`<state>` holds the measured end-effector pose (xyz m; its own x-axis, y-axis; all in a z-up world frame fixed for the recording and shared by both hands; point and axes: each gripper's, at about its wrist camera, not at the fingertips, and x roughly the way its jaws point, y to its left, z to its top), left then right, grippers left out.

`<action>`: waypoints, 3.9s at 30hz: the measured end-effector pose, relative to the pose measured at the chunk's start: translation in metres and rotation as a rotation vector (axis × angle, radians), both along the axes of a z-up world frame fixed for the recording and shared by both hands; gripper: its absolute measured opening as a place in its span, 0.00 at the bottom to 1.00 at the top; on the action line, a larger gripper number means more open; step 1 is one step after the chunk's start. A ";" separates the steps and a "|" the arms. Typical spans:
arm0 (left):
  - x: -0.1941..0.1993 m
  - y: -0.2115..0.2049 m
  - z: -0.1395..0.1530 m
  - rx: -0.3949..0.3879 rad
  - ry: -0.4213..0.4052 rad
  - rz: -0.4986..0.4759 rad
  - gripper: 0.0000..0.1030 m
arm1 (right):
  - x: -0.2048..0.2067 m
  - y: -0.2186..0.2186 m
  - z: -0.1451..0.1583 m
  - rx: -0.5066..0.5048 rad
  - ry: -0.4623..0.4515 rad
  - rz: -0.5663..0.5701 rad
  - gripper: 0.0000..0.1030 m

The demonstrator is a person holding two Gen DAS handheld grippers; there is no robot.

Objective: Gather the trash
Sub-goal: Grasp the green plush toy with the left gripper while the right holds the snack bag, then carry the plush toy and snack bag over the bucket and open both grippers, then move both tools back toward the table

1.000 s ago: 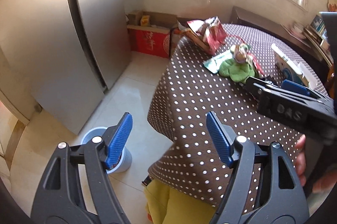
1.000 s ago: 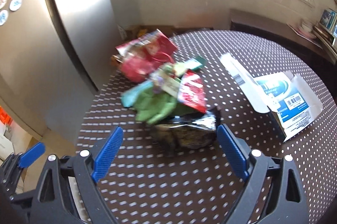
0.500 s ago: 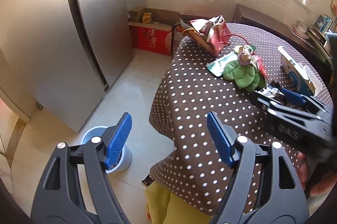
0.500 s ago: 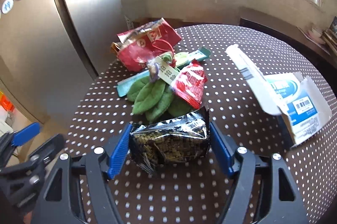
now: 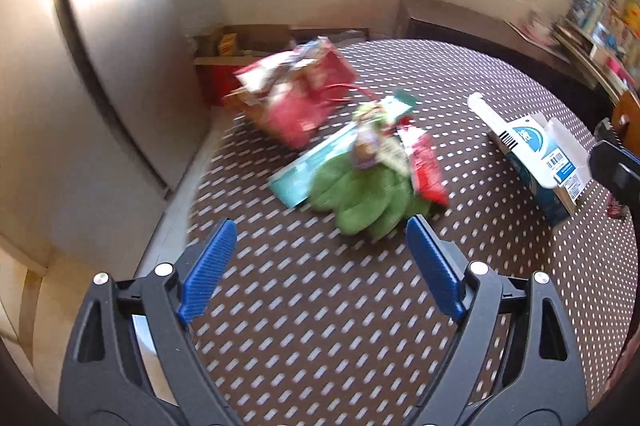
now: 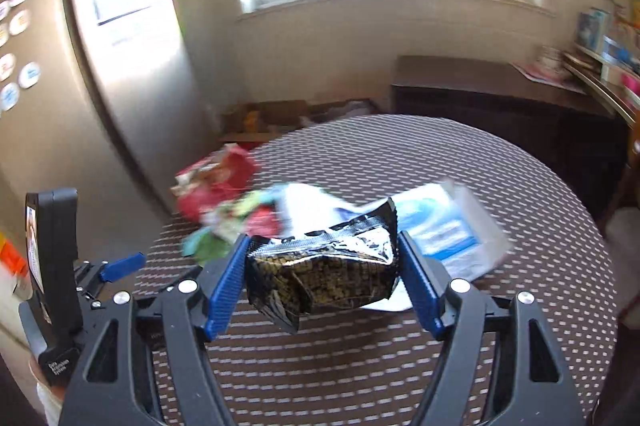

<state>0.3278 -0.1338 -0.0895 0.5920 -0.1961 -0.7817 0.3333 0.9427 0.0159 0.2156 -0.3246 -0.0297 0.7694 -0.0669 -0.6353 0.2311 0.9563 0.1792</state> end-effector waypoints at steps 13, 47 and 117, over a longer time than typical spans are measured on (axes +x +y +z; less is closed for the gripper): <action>0.013 -0.021 -0.006 -0.026 0.003 -0.096 0.11 | 0.001 -0.037 -0.022 0.050 0.037 -0.070 0.69; -0.094 0.209 0.060 -0.117 -0.233 0.292 0.11 | 0.002 0.190 0.030 0.038 -0.096 0.380 0.69; -0.070 0.423 -0.077 -0.005 0.096 0.822 0.57 | 0.127 0.457 -0.170 -0.042 0.413 0.710 0.79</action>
